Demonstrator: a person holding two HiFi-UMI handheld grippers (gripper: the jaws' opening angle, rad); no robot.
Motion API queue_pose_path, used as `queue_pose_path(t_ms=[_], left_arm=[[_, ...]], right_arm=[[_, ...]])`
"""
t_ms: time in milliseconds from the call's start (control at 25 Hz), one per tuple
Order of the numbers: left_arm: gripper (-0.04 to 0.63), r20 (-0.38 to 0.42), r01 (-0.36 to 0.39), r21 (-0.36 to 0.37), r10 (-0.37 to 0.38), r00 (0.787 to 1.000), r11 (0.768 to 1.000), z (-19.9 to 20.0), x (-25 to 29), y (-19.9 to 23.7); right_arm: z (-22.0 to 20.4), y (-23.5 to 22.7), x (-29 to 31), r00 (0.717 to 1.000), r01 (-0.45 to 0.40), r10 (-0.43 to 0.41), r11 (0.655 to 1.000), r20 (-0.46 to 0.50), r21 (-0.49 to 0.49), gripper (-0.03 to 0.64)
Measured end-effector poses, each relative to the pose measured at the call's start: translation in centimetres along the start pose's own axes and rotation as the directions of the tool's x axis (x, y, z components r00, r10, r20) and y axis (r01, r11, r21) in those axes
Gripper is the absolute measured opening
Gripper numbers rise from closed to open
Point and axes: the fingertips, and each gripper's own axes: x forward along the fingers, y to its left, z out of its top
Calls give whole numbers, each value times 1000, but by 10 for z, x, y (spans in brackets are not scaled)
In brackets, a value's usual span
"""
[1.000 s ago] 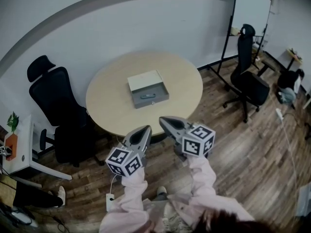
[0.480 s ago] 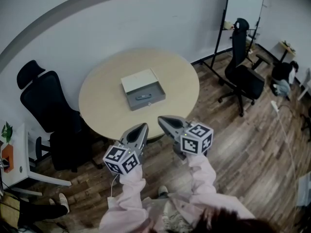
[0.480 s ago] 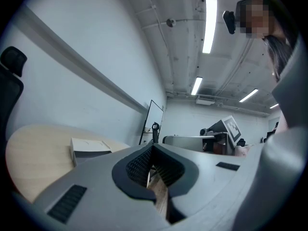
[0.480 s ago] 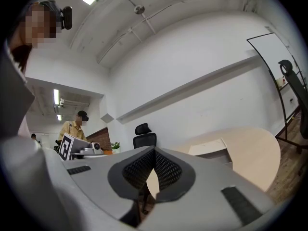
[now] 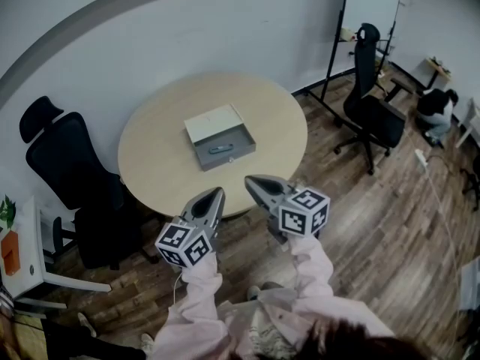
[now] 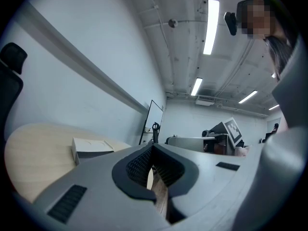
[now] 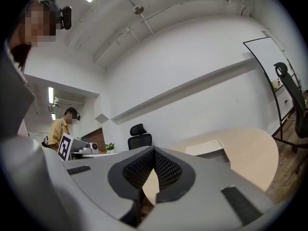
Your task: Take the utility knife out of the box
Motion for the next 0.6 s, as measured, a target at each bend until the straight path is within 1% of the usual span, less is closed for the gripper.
queue_pose_path(t_ms=[280, 600], left_arm=[[8, -4, -13, -16, 13, 1000, 1000, -3, -7, 9], [8, -4, -37, -32, 36, 999, 999, -5, -4, 17]], right_arm=[[-4, 2, 10, 1000, 17, -17, 1000, -16, -4, -3], [-4, -3, 18, 999, -2, 2, 1000, -33, -3, -3]])
